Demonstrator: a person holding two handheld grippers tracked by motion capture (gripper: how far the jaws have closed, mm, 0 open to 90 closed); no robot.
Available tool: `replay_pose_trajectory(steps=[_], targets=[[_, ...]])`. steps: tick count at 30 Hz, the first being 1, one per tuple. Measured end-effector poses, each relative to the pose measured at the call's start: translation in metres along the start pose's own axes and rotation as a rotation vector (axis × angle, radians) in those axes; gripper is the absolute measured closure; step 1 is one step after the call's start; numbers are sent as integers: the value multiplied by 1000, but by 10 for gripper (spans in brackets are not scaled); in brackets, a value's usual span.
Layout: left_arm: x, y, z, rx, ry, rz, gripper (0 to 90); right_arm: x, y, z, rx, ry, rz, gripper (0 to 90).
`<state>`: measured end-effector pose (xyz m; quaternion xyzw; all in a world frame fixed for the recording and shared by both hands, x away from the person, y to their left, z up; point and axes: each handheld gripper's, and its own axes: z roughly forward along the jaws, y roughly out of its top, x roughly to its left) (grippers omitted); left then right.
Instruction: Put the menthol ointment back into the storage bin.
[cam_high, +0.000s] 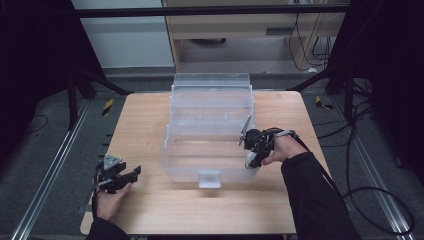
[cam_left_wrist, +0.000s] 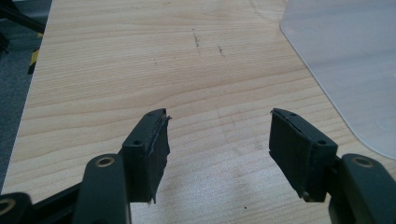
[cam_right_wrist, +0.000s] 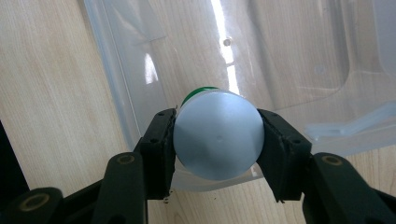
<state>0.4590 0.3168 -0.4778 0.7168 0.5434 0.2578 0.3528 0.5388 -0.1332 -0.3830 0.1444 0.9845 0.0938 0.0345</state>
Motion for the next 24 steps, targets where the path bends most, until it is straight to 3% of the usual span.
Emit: replay_pose_trajectory(steps=[24], targets=[[0, 0, 0, 1, 0, 0, 372, 1, -1, 10, -8, 6, 1, 498]])
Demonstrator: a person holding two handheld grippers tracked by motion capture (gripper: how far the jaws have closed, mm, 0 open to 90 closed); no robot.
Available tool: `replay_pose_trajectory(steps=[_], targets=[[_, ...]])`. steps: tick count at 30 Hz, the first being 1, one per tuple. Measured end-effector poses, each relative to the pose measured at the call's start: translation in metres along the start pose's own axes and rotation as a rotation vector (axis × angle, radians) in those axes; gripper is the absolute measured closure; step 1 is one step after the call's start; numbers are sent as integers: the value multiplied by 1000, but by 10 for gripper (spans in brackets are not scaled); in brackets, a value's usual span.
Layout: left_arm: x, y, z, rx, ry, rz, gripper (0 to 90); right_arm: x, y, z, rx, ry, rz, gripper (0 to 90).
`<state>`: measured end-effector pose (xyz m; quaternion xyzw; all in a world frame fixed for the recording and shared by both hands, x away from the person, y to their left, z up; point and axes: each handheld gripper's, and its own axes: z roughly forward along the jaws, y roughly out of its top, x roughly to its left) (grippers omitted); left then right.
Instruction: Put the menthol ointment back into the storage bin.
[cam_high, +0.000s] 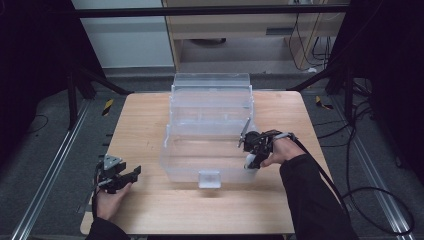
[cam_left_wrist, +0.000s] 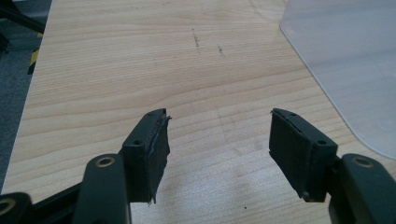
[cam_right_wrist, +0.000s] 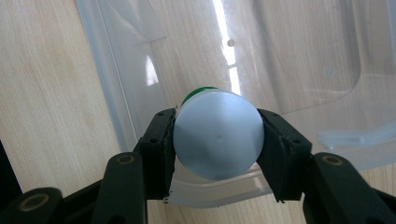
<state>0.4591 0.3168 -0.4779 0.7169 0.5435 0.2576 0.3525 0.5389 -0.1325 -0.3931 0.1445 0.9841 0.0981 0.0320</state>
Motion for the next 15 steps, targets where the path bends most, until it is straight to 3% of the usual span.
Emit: replay_pose_trajectory(steps=[9, 15], targets=[[0, 0, 0, 1, -2, -1, 372, 0, -1, -2, -6, -3, 7, 498], [0, 0, 0, 1, -1, -1, 372, 2, -3, -10, -42, -17, 27, 481]])
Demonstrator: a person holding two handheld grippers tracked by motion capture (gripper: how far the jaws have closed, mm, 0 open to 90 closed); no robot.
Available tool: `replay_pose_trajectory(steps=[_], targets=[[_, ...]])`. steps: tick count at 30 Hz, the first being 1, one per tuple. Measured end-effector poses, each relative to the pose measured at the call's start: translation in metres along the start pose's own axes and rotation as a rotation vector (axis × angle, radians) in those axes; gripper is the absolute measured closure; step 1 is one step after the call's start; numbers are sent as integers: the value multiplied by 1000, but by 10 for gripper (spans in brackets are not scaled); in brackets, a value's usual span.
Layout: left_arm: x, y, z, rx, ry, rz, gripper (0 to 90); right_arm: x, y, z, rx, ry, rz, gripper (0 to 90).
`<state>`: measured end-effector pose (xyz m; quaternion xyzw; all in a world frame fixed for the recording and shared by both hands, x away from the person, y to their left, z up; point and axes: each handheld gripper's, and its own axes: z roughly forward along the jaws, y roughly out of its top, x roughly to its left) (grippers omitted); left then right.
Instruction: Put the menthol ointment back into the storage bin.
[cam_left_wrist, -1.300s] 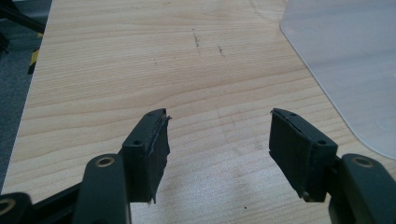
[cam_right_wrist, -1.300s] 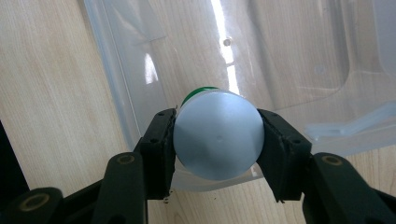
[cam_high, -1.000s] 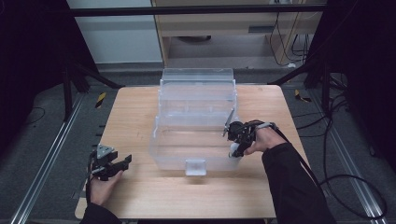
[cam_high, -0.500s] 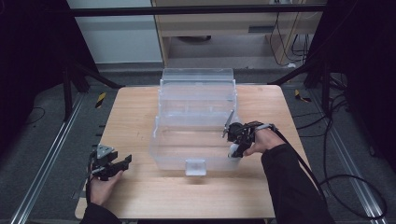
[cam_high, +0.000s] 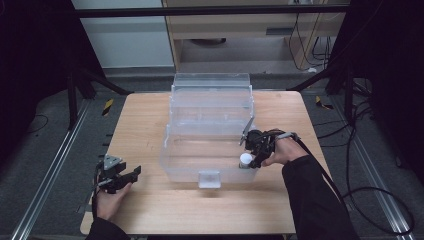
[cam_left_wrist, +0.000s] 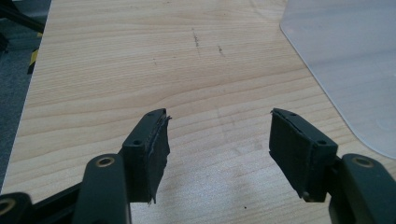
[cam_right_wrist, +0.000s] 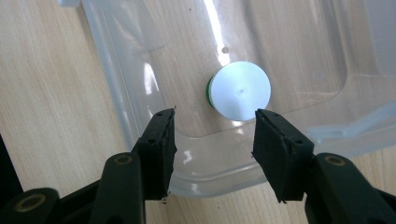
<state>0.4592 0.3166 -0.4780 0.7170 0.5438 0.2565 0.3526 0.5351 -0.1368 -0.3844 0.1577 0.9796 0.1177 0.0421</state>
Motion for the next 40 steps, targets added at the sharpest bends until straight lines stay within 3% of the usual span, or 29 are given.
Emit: replay_pose_trajectory(steps=[9, 10, 13, 17, 21, 25, 26, 28, 34, 40], targets=[[-1, 0, 0, 3, -1, 2, 371, 10, -15, -28, -119, -76, 67, 364], [-1, 0, 0, 3, -1, 3, 371, 14, -22, -32, -162, -96, 96, 326], [-1, 0, 0, 5, 0, 3, 371, 17, -31, -37, -196, -120, 119, 284], [-1, 0, 0, 7, 0, 4, 370, 23, -52, -39, -277, -168, 191, 224], [-2, 0, 0, 8, -1, 5, 368, 28, -76, -31, -348, -216, 300, 191], [-2, -1, 0, 11, 1, 4, 366, 33, -101, -16, -448, -243, 397, 172], [-2, -1, 1, 11, 2, 4, 365, 34, -113, -6, -498, -258, 446, 167], [-2, -1, 1, 9, 3, 4, 364, 35, -119, -1, -522, -267, 473, 167], [-2, -1, 0, 4, 9, 2, 358, 34, -159, 24, -673, -319, 661, 158], [-1, -2, 1, 1, 13, 8, 347, 36, -179, 37, -707, -389, 728, 131]])
